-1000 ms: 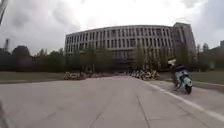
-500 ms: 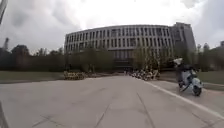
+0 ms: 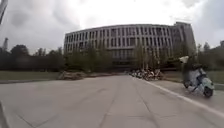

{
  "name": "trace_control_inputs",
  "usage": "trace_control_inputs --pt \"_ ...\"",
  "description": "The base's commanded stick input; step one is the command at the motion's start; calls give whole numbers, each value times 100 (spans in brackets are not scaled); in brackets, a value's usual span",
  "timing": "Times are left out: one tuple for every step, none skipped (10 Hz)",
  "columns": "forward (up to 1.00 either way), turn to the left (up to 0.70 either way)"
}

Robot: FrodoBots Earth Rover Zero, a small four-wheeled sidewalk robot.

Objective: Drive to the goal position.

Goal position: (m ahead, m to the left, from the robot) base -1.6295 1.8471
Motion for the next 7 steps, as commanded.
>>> trace_control_inputs --pt "70 0" --pt "70 0" --pt "70 0" --pt "70 0" --pt "70 0" --pt "70 0" --pt "70 0"
